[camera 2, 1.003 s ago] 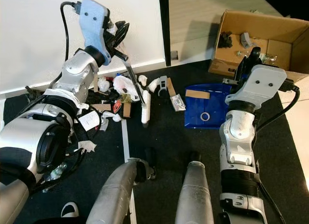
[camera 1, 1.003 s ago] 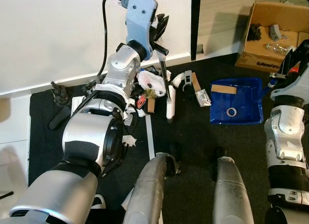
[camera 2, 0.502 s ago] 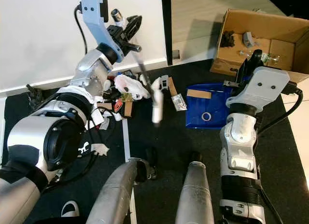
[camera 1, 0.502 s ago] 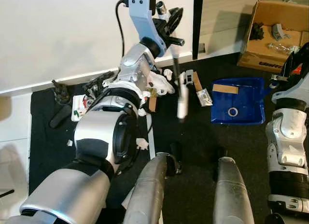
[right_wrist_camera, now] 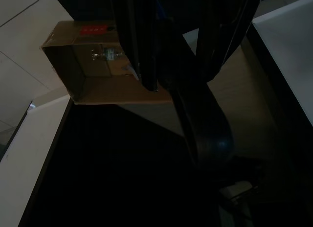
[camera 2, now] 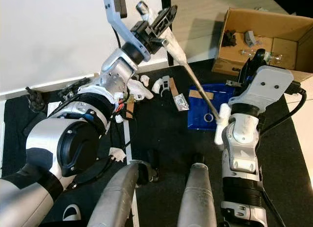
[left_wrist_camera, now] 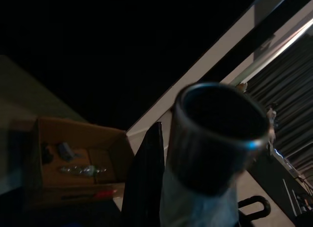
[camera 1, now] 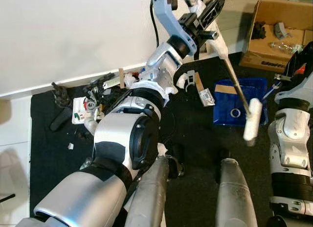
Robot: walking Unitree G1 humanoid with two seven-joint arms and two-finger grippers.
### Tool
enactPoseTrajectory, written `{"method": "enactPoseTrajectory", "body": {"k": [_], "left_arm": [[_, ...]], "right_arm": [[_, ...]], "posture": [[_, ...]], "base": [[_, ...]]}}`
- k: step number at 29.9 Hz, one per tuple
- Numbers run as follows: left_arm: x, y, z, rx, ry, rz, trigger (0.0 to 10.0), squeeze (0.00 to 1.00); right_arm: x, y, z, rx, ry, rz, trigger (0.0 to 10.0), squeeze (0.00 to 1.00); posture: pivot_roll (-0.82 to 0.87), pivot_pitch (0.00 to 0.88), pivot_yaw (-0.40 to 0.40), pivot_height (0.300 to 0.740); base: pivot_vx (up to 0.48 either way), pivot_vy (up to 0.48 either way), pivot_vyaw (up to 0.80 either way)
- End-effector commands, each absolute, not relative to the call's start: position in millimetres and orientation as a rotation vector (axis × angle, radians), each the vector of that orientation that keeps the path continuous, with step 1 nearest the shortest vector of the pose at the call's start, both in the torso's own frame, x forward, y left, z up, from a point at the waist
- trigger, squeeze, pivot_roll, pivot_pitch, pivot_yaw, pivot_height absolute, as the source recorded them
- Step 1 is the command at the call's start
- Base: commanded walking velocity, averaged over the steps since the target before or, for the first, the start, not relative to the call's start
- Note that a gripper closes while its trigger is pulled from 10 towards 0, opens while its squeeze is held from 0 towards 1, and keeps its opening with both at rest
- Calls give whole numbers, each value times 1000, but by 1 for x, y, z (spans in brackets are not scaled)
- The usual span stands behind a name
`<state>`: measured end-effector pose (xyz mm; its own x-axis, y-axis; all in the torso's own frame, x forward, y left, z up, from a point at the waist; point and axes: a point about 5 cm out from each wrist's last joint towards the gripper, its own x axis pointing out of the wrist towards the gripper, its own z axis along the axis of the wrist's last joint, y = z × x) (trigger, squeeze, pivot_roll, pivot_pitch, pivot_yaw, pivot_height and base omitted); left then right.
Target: Sweep floor
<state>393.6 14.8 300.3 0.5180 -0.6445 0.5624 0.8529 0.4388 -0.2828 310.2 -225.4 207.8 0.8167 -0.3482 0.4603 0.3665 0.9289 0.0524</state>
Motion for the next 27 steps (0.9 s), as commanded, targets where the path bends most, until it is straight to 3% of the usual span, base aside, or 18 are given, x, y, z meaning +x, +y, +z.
{"method": "enactPoseTrajectory", "body": {"k": [1, 4, 9, 15, 27], "left_arm": [[393, 19, 308, -553, -453, -983, 10000, 0], [398, 52, 318, -349, -511, -967, 10000, 0], [397, 67, 325, -105, -558, -976, 10000, 0], [398, 69, 323, 36, -555, -900, 10000, 0], [400, 55, 268, 282, -434, -714, 10000, 0]], "right_arm": [[311, -221, 174, 1, -330, -376, 10000, 0], [312, -221, 175, 6, -329, -376, 10000, 0], [314, -223, 175, 7, -327, -375, 10000, 0], [316, -221, 175, 7, -326, -368, 10000, 0], [309, -221, 175, -1, -330, -371, 10000, 0]], "posture": [[-154, 576, 310, 740], [-137, 570, 310, 740], [-120, 563, 302, 740], [-127, 568, 297, 740], [-169, 592, 303, 740]], "base": [[0, 0, 0], [0, 0, 0], [0, 0, 0], [0, 0, 0], [0, 0, 0]]}}
